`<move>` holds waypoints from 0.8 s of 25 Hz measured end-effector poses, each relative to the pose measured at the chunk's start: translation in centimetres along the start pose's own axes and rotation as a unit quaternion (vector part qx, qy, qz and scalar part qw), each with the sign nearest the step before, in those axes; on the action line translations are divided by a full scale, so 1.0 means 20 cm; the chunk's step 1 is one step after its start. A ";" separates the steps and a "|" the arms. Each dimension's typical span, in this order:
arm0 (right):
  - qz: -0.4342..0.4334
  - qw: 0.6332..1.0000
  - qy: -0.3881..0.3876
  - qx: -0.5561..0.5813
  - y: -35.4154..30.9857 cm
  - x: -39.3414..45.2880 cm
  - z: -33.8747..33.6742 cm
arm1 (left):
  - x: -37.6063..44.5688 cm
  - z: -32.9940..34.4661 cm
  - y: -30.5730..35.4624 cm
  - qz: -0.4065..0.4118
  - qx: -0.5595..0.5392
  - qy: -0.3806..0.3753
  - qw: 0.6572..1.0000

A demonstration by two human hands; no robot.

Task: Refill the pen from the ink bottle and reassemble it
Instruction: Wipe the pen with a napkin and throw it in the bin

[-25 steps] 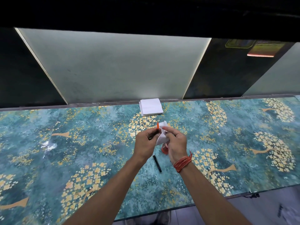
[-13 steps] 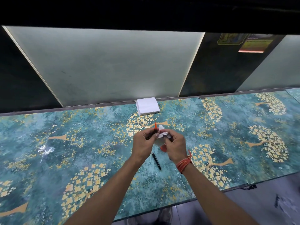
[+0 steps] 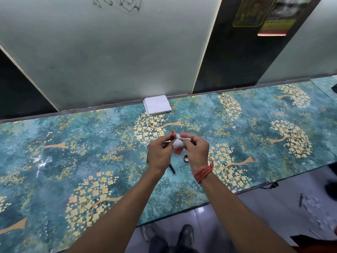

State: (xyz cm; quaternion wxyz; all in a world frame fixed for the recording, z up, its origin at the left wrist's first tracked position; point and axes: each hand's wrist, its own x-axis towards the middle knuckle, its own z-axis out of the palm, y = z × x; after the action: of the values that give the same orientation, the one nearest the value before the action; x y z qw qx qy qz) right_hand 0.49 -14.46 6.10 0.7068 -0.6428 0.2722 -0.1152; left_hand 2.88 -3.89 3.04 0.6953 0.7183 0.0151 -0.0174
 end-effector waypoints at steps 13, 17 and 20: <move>-0.136 0.982 -0.100 -0.088 0.20 -0.44 -0.38 | -0.60 0.16 0.04 0.043 -0.009 0.041 0.998; -0.157 0.977 -0.094 -0.109 0.27 -0.59 -0.56 | -0.84 0.20 0.03 0.045 -0.006 0.037 0.998; -0.127 0.986 -0.098 -0.054 0.30 -0.63 -0.67 | -0.97 0.20 -0.02 0.044 0.001 0.012 0.999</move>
State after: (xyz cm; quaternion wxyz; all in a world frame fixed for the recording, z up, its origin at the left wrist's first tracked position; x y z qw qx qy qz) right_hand -18.12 -18.45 2.86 0.6740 -0.7174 0.1238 -0.1258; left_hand -16.48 -7.85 3.47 0.6945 0.7191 -0.0083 0.0214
